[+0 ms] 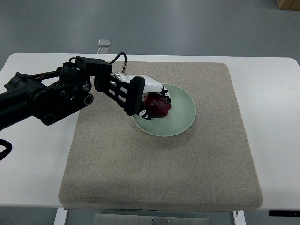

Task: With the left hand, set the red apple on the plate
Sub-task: 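Lower the apple onto the plate and open the left hand fingers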

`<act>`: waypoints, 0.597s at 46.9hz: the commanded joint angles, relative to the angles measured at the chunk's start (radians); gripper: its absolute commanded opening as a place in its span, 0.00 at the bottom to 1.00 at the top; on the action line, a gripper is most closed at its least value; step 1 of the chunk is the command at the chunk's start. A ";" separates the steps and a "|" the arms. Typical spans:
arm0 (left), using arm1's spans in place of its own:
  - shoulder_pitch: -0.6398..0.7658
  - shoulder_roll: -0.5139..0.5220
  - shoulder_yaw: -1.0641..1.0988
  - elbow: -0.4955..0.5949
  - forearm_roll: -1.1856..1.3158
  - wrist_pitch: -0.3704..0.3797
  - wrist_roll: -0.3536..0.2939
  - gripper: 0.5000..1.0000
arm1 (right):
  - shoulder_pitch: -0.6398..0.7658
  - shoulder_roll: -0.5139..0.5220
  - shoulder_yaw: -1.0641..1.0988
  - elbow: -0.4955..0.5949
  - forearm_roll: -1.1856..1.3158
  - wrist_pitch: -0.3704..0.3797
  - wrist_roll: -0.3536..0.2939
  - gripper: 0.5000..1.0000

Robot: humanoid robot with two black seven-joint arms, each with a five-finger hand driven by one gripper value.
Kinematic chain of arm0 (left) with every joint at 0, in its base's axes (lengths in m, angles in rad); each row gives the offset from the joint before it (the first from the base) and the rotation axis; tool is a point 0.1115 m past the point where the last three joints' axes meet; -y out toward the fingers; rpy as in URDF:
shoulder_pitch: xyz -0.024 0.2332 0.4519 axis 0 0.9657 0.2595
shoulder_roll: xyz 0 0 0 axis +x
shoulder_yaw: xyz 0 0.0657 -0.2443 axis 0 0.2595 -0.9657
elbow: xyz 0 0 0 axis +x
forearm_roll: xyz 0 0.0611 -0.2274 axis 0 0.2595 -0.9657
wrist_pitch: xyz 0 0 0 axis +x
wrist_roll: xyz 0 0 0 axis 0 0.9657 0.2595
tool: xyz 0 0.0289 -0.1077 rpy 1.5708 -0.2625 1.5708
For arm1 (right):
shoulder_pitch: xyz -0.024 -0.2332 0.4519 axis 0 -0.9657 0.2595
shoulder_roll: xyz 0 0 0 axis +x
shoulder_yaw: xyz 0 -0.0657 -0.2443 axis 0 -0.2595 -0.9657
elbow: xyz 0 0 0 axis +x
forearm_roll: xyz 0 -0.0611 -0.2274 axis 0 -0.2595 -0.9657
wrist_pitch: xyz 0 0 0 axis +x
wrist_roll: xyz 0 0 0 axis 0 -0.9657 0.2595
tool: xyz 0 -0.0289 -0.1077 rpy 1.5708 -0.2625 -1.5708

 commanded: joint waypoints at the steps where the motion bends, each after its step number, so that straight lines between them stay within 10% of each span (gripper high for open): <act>1: 0.002 0.000 0.000 0.000 -0.003 0.000 -0.002 0.20 | 0.000 0.000 0.000 0.000 0.000 0.000 0.000 0.93; 28: -0.001 -0.001 0.002 0.000 -0.012 0.000 -0.002 0.55 | 0.000 0.000 -0.001 0.000 0.000 0.000 0.000 0.93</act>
